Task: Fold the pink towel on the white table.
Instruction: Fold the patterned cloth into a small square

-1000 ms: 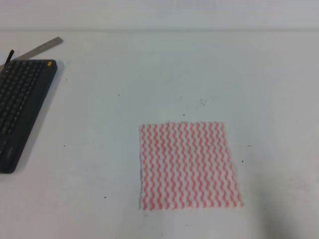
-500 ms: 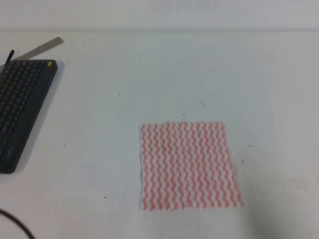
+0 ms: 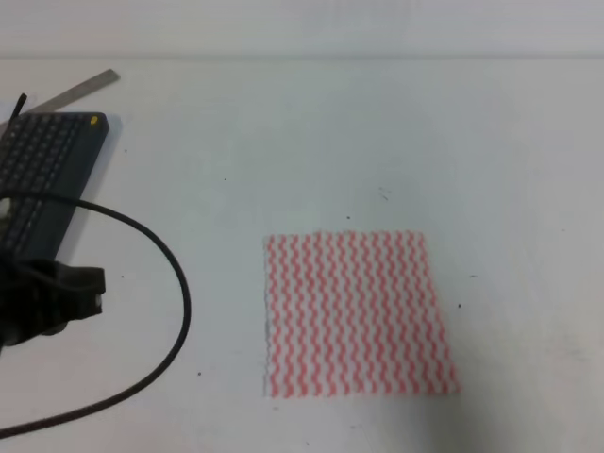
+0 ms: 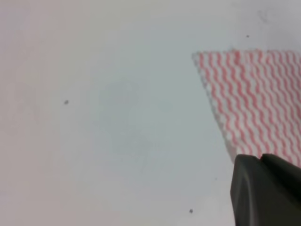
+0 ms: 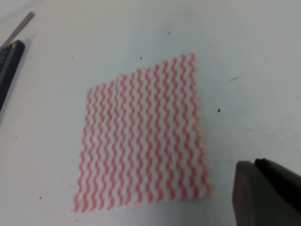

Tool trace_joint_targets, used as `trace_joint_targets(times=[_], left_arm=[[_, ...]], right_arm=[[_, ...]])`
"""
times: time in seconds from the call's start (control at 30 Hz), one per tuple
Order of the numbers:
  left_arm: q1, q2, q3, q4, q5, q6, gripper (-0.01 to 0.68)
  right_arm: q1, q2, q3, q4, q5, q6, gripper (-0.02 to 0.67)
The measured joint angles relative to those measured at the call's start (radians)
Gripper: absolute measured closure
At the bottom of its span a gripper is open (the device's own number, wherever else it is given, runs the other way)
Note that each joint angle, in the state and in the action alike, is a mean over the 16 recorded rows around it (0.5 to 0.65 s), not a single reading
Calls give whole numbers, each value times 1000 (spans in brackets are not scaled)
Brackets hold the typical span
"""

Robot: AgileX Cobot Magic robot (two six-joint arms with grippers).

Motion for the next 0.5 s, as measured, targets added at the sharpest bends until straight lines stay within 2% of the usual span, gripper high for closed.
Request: trace_joint_targets(times=[0.2,0.37,0.5], left_arm=[[-148,87,-61,-16,-79,70,672],[-316,124,-68,-24,-227,89,672],[-428,171,-68,-23,-317,90,672]], right_arm=[[1,116,-63,35,92,-66,667],[23,201,-84,156,111,-179,667],[78,275,-99,264,99,-274,667]])
